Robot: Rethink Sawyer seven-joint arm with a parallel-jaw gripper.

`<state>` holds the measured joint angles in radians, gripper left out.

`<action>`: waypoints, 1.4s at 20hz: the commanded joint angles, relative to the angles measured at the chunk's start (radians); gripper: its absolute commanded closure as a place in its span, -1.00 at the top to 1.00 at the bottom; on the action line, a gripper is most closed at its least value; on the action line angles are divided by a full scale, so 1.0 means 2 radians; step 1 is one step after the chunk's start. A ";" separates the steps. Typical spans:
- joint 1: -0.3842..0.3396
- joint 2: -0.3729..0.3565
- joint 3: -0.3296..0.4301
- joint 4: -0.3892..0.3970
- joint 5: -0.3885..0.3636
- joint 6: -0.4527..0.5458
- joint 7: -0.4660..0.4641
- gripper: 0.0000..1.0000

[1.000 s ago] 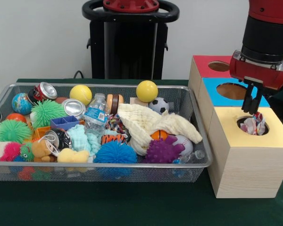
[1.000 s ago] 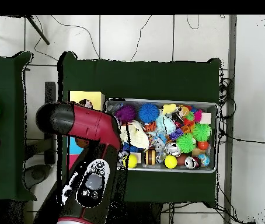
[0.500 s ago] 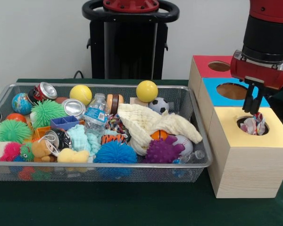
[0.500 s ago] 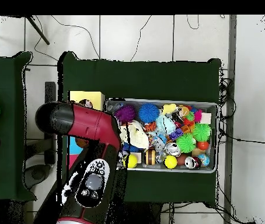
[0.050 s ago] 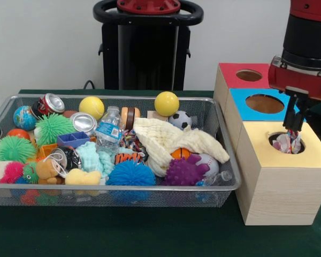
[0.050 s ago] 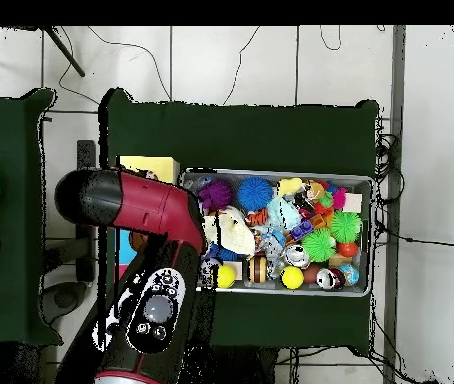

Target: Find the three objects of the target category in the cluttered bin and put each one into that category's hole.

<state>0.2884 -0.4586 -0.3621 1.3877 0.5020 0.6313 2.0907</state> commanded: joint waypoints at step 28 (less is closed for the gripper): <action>-0.006 0.049 0.050 0.062 -0.002 -0.087 0.094 -1.00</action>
<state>0.2905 -0.4044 -0.3620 1.3922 0.5020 0.5561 2.0907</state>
